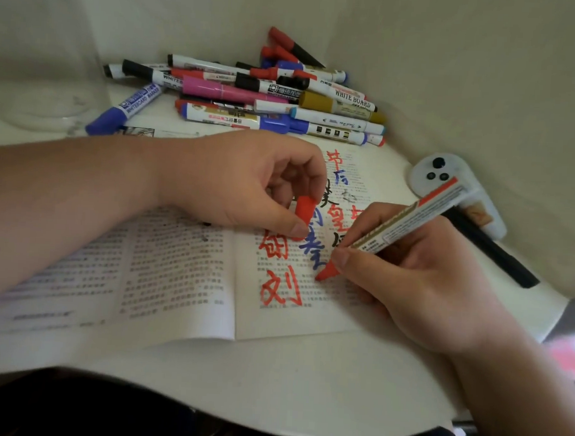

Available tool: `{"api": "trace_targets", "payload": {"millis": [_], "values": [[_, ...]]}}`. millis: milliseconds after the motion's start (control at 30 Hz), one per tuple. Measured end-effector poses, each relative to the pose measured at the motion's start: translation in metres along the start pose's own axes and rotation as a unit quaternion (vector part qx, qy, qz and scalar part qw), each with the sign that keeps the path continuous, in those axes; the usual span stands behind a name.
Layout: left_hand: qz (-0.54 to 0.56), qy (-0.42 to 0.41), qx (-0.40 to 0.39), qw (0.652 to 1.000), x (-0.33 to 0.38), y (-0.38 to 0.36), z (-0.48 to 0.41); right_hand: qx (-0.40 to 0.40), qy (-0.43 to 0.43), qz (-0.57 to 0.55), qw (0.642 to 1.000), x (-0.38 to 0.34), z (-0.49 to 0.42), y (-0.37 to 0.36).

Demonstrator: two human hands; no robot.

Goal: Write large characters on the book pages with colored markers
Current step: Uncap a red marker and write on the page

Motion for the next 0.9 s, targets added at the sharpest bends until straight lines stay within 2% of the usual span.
{"api": "trace_targets", "payload": {"millis": [267, 433, 567, 767, 900], "values": [[-0.012, -0.004, -0.010, 1.000, 0.0024, -0.0005, -0.0012, -0.006, -0.015, -0.024, 1.000, 0.0013, -0.0008, 0.0038], [-0.007, -0.003, -0.012, 1.000, 0.0015, 0.0003, -0.0009, 0.010, -0.001, 0.022, 1.000, 0.0009, -0.0014, 0.0022], [-0.002, -0.006, -0.015, 1.000, 0.0022, -0.0002, -0.0002, 0.050, -0.022, 0.036, 0.998, 0.0049, -0.0032, 0.0033], [-0.017, -0.009, -0.018, 1.000, 0.0031, 0.0001, 0.0000, -0.011, -0.017, -0.014, 1.000, 0.0028, -0.0023, 0.0053], [-0.024, -0.008, -0.022, 0.999, 0.0039, -0.0001, -0.0003, 0.004, -0.010, -0.002, 1.000, 0.0079, -0.0027, 0.0053]]}}
Point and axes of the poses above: each hand's wrist, its own z-axis away from the middle knuckle, its own y-axis out of the back of the hand, x = y × z, the point moved 2 cm from there along -z, towards the middle knuckle, and after that the axes turned 2 degrees about x, right-handed, at the moved point
